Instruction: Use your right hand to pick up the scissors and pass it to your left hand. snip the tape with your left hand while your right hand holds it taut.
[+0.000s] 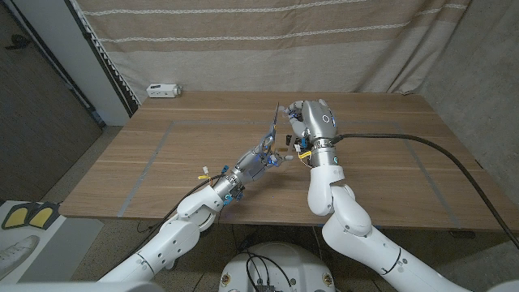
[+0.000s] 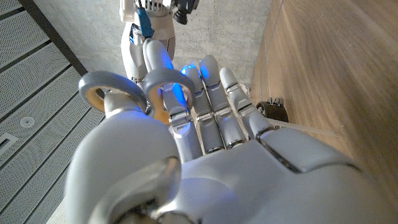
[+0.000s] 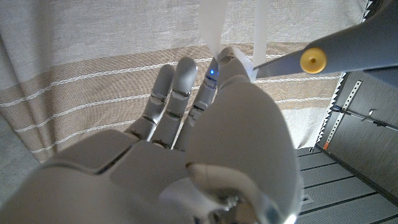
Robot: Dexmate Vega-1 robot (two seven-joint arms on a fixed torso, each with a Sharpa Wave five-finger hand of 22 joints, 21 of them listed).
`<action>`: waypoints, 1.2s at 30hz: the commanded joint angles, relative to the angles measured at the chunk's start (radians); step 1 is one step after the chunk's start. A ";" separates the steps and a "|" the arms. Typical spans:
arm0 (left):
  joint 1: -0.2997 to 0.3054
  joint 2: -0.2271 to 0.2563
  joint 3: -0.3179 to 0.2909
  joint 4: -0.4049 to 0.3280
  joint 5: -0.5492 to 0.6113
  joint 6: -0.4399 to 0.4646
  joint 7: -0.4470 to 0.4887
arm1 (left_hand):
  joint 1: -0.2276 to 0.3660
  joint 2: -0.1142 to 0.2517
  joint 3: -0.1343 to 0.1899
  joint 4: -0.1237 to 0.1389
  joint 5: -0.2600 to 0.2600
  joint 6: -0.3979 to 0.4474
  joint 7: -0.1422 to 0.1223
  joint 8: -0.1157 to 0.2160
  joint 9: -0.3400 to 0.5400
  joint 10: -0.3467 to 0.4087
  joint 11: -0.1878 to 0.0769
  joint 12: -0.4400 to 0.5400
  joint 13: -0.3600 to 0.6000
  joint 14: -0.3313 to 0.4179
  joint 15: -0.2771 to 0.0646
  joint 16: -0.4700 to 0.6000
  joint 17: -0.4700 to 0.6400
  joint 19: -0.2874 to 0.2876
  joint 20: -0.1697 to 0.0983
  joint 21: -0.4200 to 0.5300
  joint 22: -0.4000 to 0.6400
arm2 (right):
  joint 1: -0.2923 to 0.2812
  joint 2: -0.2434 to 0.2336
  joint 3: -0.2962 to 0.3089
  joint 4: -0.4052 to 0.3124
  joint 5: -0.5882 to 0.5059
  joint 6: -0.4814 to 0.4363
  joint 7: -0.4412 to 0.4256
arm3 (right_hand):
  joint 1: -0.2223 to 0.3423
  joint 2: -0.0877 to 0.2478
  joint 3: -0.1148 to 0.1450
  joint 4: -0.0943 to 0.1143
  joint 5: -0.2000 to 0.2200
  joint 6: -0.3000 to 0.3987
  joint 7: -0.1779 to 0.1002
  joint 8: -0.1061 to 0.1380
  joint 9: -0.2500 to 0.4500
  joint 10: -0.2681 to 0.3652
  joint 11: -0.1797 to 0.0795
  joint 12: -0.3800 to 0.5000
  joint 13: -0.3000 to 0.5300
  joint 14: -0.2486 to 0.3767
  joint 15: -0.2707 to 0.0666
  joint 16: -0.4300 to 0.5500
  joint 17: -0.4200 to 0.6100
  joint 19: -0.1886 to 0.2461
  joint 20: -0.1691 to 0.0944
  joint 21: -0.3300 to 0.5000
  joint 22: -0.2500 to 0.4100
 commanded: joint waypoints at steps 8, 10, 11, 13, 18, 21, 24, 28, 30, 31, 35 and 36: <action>-0.003 -0.030 -0.005 0.032 0.006 -0.045 -0.011 | 0.137 0.115 0.056 0.027 -0.045 -0.064 0.027 0.001 0.023 0.075 -0.099 0.170 0.013 -0.008 -0.108 -0.019 0.035 -0.018 -0.060 0.026 0.020 | 0.010 0.008 0.001 0.008 0.002 -0.025 0.018 | -0.003 0.000 0.000 0.003 0.007 0.006 -0.001 -0.003 0.002 0.063 -0.060 0.001 0.045 0.005 -0.115 0.011 -0.003 0.008 -0.062 0.004 0.002; -0.002 -0.032 -0.006 0.034 0.004 -0.050 -0.015 | 0.134 0.116 0.065 0.035 -0.051 -0.071 0.027 -0.002 0.029 0.067 -0.100 0.173 0.025 -0.016 -0.111 -0.020 0.052 -0.023 -0.059 0.030 0.023 | 0.011 0.006 0.001 0.010 0.004 -0.024 0.018 | -0.003 0.000 0.000 0.003 0.007 0.006 -0.002 -0.004 0.002 0.063 -0.060 0.001 0.046 0.005 -0.115 0.012 -0.004 0.008 -0.062 0.004 0.002; -0.002 -0.034 -0.006 0.037 0.006 -0.056 -0.018 | 0.134 0.116 0.067 0.036 -0.052 -0.073 0.025 -0.002 0.030 0.066 -0.100 0.175 0.029 -0.018 -0.110 -0.023 0.051 -0.024 -0.059 0.030 0.023 | 0.011 0.007 0.001 0.010 0.005 -0.024 0.016 | -0.002 0.000 0.000 0.003 0.007 0.007 -0.001 -0.003 0.002 0.063 -0.059 0.002 0.047 0.004 -0.115 0.012 -0.005 0.008 -0.062 0.004 0.002; -0.002 -0.046 -0.006 0.048 -0.002 -0.072 -0.035 | 0.133 0.116 0.077 0.043 -0.055 -0.081 0.024 -0.005 0.036 0.058 -0.102 0.174 0.034 -0.021 -0.109 -0.026 0.062 -0.028 -0.057 0.034 0.027 | 0.011 0.005 0.001 0.010 0.007 -0.021 0.013 | -0.002 0.000 0.000 0.003 0.007 0.006 0.000 -0.004 0.002 0.063 -0.058 0.001 0.046 0.005 -0.115 0.014 -0.004 0.009 -0.061 0.004 0.002; -0.018 -0.051 -0.002 0.073 0.016 -0.105 -0.076 | 0.093 0.110 0.106 0.105 -0.033 -0.161 -0.021 -0.021 0.086 -0.014 -0.140 0.154 0.058 -0.050 -0.113 -0.052 0.109 -0.036 -0.060 0.044 0.029 | 0.007 -0.002 0.004 0.003 0.009 -0.019 0.010 | -0.002 0.000 0.000 0.003 0.007 0.004 0.000 -0.005 0.002 0.063 -0.060 0.000 0.047 0.003 -0.115 0.014 -0.007 0.009 -0.062 0.004 0.002; -0.023 -0.047 0.001 0.076 0.022 -0.106 -0.085 | 0.068 0.109 0.107 0.142 -0.006 -0.193 -0.056 -0.012 0.125 -0.057 -0.156 0.134 0.067 -0.068 -0.114 -0.074 0.118 -0.042 -0.068 0.036 0.019 | 0.007 -0.004 0.005 0.001 0.010 -0.019 0.012 | -0.002 -0.001 0.000 0.002 0.007 0.006 -0.001 -0.005 0.002 0.065 -0.061 0.000 0.047 0.004 -0.115 0.016 -0.007 0.010 -0.062 0.004 0.002; -0.024 -0.038 0.002 0.068 0.027 -0.095 -0.078 | 0.047 0.106 0.111 0.187 0.037 -0.219 -0.068 0.015 0.188 -0.084 -0.158 0.112 0.070 -0.074 -0.115 -0.090 0.131 -0.043 -0.069 0.025 0.005 | 0.007 -0.004 0.004 -0.001 0.010 -0.021 0.013 | -0.002 -0.001 0.000 0.002 0.007 0.007 0.001 -0.005 0.002 0.065 -0.060 0.000 0.047 0.004 -0.115 0.017 -0.008 0.010 -0.063 0.004 0.002; -0.037 -0.028 0.007 0.076 0.026 -0.090 -0.110 | 0.021 0.119 0.143 0.277 0.111 -0.279 -0.091 0.090 0.333 -0.138 -0.160 0.117 0.162 -0.099 -0.116 -0.107 0.151 -0.056 -0.066 0.015 -0.001 | 0.007 -0.005 0.003 -0.004 0.005 -0.028 0.018 | -0.002 0.000 0.000 0.002 0.007 0.007 -0.001 -0.005 0.002 0.064 -0.060 -0.001 0.047 0.004 -0.115 0.019 -0.009 0.009 -0.062 0.004 0.002; -0.035 -0.022 0.007 0.067 0.026 -0.079 -0.100 | 0.006 0.123 0.180 0.319 0.151 -0.349 -0.108 0.143 0.444 -0.167 -0.161 0.101 0.190 -0.119 -0.116 -0.107 0.158 -0.076 -0.066 0.013 0.006 | 0.006 -0.005 0.004 -0.006 0.005 -0.030 0.018 | -0.002 0.001 0.000 0.003 0.007 0.007 -0.001 -0.006 0.002 0.064 -0.060 -0.001 0.047 0.003 -0.115 0.020 -0.010 0.008 -0.063 0.004 0.002; -0.034 -0.018 0.007 0.062 0.027 -0.072 -0.093 | -0.001 0.123 0.192 0.325 0.162 -0.372 -0.117 0.162 0.481 -0.171 -0.161 0.096 0.196 -0.127 -0.116 -0.111 0.155 -0.077 -0.064 0.014 0.008 | 0.006 -0.006 0.003 -0.006 0.003 -0.031 0.018 | -0.002 0.001 0.000 0.003 0.007 0.008 -0.002 -0.005 0.002 0.064 -0.059 -0.002 0.048 0.003 -0.115 0.020 -0.011 0.009 -0.063 0.004 0.002; -0.034 -0.015 0.005 0.062 0.021 -0.073 -0.102 | -0.058 0.126 0.250 0.335 0.195 -0.460 -0.143 0.246 0.645 -0.189 -0.163 0.088 0.225 -0.131 -0.116 -0.114 0.154 -0.088 -0.064 0.013 0.017 | 0.008 -0.003 0.001 -0.005 0.004 -0.036 0.024 | -0.002 0.001 0.001 0.003 0.007 0.005 -0.001 -0.007 0.003 0.064 -0.059 -0.002 0.049 0.001 -0.115 0.020 -0.013 0.008 -0.063 0.004 0.002; -0.034 -0.015 0.004 0.065 0.023 -0.080 -0.108 | -0.063 0.128 0.256 0.336 0.197 -0.466 -0.144 0.253 0.658 -0.193 -0.163 0.083 0.219 -0.130 -0.116 -0.112 0.155 -0.088 -0.065 0.013 0.018 | 0.008 -0.001 0.001 -0.005 0.005 -0.038 0.024 | -0.002 0.001 0.001 0.003 0.007 0.005 -0.002 -0.007 0.003 0.064 -0.059 -0.001 0.049 0.001 -0.115 0.020 -0.013 0.009 -0.062 0.004 0.002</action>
